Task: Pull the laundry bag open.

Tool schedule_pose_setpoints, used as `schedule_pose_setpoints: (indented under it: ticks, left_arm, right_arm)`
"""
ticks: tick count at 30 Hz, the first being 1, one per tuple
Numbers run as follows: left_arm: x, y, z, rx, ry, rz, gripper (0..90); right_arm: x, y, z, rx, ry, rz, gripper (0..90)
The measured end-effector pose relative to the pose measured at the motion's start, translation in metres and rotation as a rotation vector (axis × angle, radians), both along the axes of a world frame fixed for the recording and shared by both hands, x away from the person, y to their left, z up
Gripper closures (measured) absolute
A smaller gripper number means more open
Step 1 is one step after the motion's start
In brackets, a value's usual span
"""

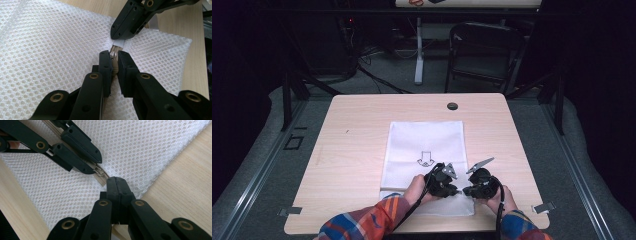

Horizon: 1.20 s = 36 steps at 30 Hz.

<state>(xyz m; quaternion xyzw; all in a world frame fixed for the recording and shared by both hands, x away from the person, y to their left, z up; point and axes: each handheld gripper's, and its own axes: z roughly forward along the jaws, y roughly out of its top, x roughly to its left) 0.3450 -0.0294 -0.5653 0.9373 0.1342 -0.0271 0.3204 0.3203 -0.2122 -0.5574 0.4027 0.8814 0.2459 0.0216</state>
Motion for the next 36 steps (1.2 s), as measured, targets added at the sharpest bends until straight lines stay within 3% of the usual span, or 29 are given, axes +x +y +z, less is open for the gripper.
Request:
schedule_pose_setpoints:
  ticks: [12, 14, 22, 24, 25, 27, 29, 31, 36]
  left_arm:
    - [0.001, 0.009, 0.004, 0.003, 0.008, 0.01, 81.8]
    - [0.001, 0.01, 0.003, -0.015, 0.014, 0.005, 81.8]
    - [0.002, 0.015, 0.004, -0.007, 0.023, 0.014, 81.8]
    - [0.002, 0.016, 0.004, -0.022, 0.029, 0.009, 81.8]
    - [0.002, 0.017, 0.005, -0.009, 0.02, 0.014, 81.8]
    - [0.003, 0.019, 0.005, -0.027, 0.041, 0.011, 81.8]
    - [0.002, 0.02, 0.005, -0.006, 0.025, 0.019, 81.8]
    - [0.003, 0.021, 0.005, -0.022, 0.033, 0.011, 81.8]
    - [0.002, 0.025, 0.007, -0.003, 0.018, 0.017, 81.8]
  right_arm:
    - [-0.001, 0.003, 0.001, -0.014, -0.007, 0.0, 90.0]
    - [-0.001, 0.003, 0.001, -0.016, -0.008, 0.005, 90.0]
    - [-0.001, 0.003, 0.0, -0.014, -0.016, 0.003, 90.0]
    - [-0.001, 0.004, 0.0, -0.017, -0.018, 0.002, 90.0]
    - [-0.002, 0.004, 0.0, -0.009, -0.016, 0.0, 90.0]
    - [-0.001, 0.003, 0.0, -0.014, -0.016, 0.003, 90.0]
    - [-0.001, 0.003, 0.0, -0.015, -0.017, 0.004, 90.0]
    - [-0.001, 0.003, 0.0, -0.014, -0.016, 0.004, 90.0]
    - [-0.001, 0.003, 0.001, -0.025, -0.011, 0.01, 90.0]
